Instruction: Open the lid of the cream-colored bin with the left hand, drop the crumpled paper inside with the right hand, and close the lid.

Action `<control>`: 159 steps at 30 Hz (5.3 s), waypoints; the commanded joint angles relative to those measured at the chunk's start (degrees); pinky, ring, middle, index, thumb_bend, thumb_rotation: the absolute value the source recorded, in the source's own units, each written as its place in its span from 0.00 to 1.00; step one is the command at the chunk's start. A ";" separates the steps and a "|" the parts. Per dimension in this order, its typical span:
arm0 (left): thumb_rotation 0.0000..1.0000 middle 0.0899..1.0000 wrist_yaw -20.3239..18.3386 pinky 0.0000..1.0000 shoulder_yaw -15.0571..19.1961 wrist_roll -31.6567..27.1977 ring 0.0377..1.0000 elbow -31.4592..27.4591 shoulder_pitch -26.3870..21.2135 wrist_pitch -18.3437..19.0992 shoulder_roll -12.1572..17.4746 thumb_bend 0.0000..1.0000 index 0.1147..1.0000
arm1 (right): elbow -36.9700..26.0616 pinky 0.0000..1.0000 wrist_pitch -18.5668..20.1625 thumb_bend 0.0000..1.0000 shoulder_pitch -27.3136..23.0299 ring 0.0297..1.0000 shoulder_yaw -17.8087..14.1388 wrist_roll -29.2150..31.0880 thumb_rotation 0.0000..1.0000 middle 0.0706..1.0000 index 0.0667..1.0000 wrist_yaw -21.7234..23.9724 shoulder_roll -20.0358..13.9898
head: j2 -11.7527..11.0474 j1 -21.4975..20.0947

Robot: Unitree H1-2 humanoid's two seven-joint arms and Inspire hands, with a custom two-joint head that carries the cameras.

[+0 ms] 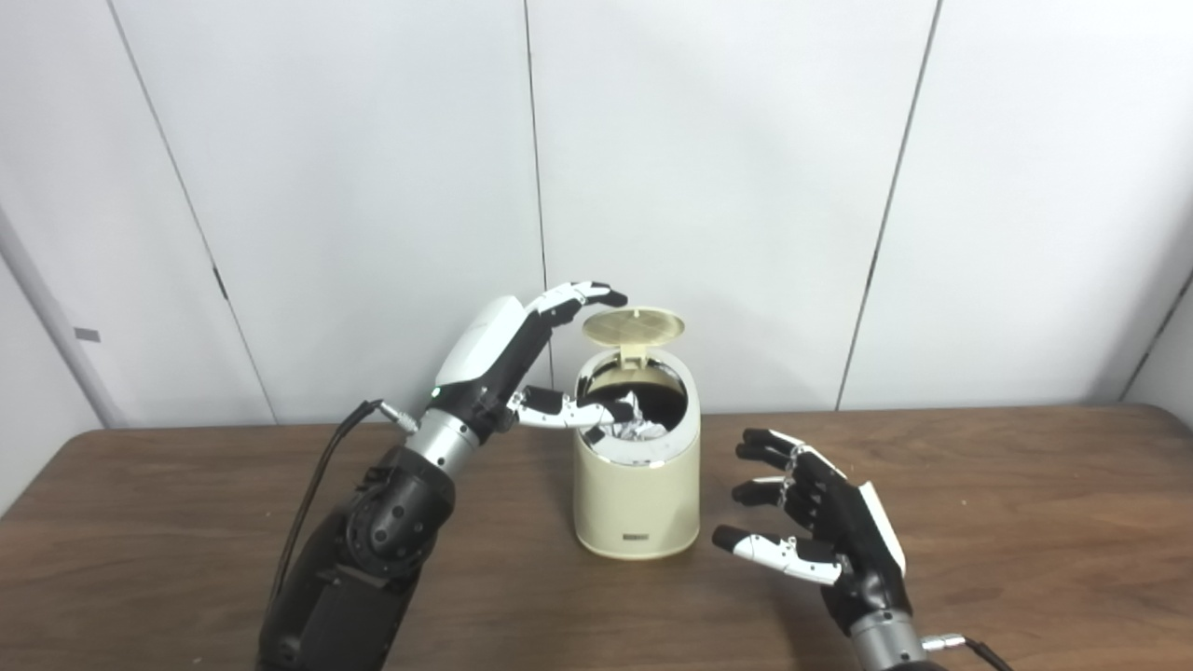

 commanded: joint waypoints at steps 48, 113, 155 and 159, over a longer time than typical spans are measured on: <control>0.28 0.79 -2.38 0.86 -0.75 -0.90 0.96 -3.16 -1.73 0.06 1.28 0.80 0.72 | -3.22 0.56 0.97 0.74 -2.08 0.51 0.51 -2.79 0.06 0.71 0.71 -1.19 0.29 | 1.29 -0.67; 0.27 0.77 -1.26 1.00 -12.45 23.55 1.00 -6.87 2.75 -3.70 7.80 0.87 0.74 | -4.41 0.41 1.72 0.69 -1.97 0.51 1.47 -5.67 0.22 0.70 0.71 -1.34 0.34 | 2.77 -1.18; 0.39 0.88 6.67 1.00 -6.38 14.86 1.00 -4.69 6.30 -7.88 7.19 0.79 0.85 | -4.17 0.41 1.72 0.61 -2.20 0.52 1.25 -6.07 0.17 0.71 0.69 -1.30 -0.08 | 3.09 -0.63; 0.36 0.95 7.76 1.00 -3.55 12.03 1.00 -4.81 7.56 -7.83 5.69 0.76 0.92 | -4.33 0.41 1.99 0.61 -2.07 0.52 1.27 -6.16 0.14 0.71 0.69 -1.36 -0.04 | 3.20 -0.54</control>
